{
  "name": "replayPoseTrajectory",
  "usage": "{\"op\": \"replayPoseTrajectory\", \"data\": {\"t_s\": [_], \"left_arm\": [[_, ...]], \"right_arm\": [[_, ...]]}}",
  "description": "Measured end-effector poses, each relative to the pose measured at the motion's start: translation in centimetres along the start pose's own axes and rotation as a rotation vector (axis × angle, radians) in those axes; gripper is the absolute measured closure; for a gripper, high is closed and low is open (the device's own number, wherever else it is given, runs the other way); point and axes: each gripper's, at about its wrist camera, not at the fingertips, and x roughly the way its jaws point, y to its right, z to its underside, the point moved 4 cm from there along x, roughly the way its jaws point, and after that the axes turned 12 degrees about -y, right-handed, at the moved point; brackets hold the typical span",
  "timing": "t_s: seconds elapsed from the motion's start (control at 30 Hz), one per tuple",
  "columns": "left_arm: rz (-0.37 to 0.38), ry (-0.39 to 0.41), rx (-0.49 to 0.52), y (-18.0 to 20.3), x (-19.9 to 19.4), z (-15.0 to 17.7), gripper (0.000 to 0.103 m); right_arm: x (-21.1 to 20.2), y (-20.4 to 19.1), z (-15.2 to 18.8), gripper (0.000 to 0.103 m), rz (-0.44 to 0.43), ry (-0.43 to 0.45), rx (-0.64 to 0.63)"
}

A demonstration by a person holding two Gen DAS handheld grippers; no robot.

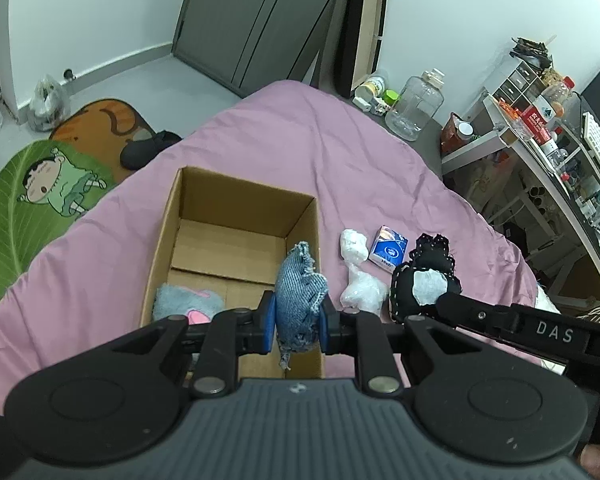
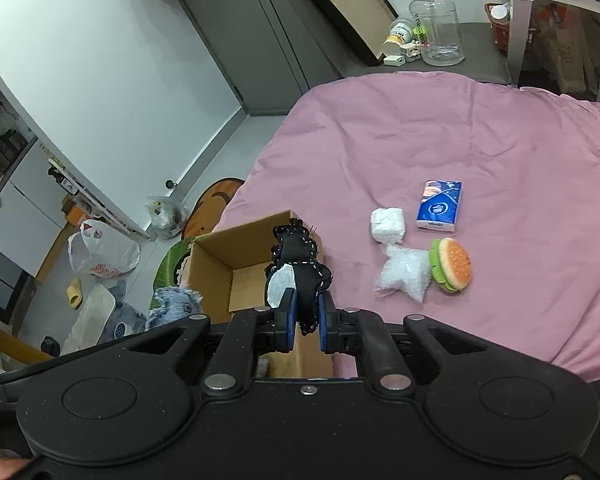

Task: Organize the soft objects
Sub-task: 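Carry the grey fabric plush with left gripper while right gripper carries black plush into box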

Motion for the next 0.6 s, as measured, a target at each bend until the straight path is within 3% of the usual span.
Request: {"op": "replayPoseTrajectory", "data": {"t_s": [0.6], "left_arm": [[0.041, -0.107, -0.059, -2.7, 4.3, -0.3, 0.083]], "right_arm": [[2.9, -2.1, 0.1, 0.092, 0.035, -0.07, -0.032]]}}
